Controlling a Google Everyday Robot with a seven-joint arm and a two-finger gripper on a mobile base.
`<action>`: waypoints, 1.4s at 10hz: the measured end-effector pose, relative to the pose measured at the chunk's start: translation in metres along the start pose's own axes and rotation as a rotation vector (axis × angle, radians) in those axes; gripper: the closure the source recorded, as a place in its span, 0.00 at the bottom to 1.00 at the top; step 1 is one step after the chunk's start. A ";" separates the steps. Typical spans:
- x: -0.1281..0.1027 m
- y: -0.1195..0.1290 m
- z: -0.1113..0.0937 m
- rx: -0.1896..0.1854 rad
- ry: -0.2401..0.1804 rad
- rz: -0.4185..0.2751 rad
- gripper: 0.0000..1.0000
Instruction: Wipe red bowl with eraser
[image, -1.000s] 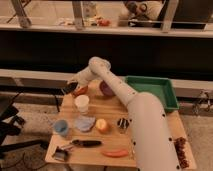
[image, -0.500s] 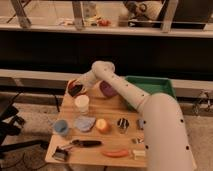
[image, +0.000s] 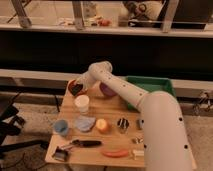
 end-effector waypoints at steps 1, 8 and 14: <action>0.008 -0.006 0.003 -0.002 0.015 -0.014 0.99; 0.028 -0.030 0.022 -0.010 0.037 -0.024 0.99; -0.009 -0.058 0.035 0.050 -0.039 -0.024 0.99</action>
